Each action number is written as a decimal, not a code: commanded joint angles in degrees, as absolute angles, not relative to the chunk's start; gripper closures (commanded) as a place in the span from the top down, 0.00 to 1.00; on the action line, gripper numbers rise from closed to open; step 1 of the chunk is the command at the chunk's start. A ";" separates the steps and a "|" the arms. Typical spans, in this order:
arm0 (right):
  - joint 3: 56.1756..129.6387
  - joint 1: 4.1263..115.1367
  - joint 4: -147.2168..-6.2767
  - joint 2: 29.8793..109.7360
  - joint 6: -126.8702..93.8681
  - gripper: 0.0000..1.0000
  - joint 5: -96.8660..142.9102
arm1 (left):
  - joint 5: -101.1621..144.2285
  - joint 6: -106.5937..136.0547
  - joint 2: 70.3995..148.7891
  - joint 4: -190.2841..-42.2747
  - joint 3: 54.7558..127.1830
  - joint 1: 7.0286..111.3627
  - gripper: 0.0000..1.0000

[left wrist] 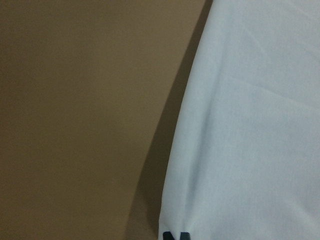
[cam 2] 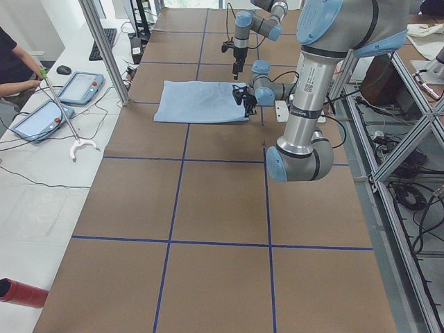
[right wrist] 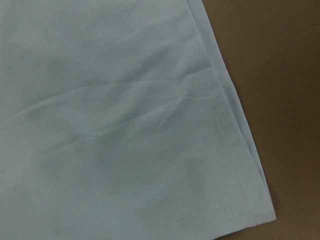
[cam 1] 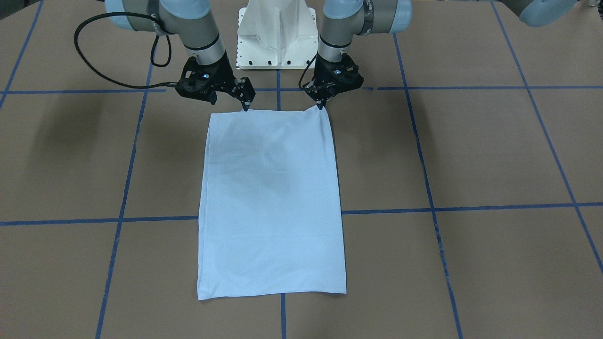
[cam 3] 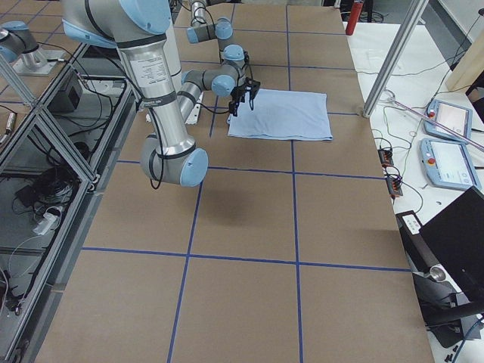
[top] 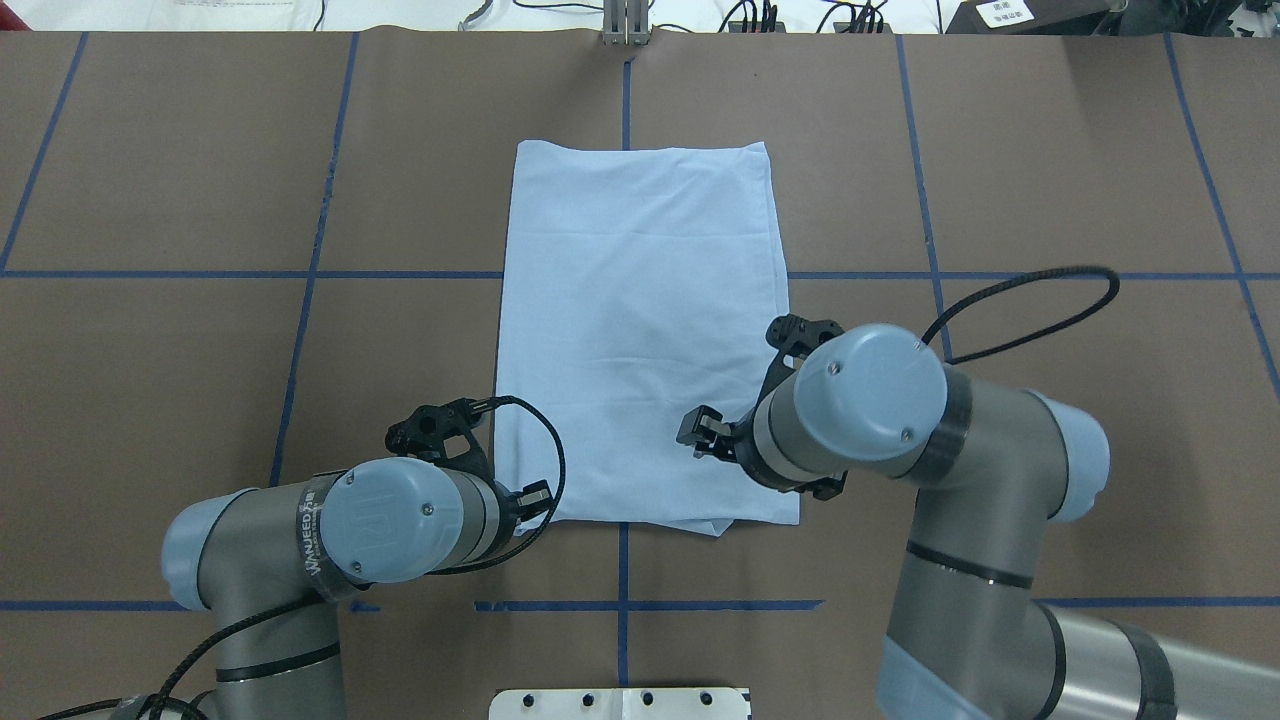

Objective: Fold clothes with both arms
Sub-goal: 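Lower the right gripper to the shirt's near corner beside the left gripper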

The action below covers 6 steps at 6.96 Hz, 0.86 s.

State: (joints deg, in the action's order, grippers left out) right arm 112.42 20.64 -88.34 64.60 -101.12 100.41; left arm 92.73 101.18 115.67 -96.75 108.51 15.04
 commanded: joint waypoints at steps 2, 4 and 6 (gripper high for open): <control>110.93 14.15 -87.89 66.18 -115.56 1.00 92.29 | 92.81 101.16 116.19 -96.77 108.54 14.85 0.00; 107.86 14.41 -87.89 65.92 -114.97 1.00 91.32 | 92.81 101.16 116.45 -96.86 108.46 14.85 0.00; 107.67 15.12 -87.98 65.74 -114.79 1.00 91.32 | 92.81 101.16 116.54 -96.86 108.46 14.85 0.00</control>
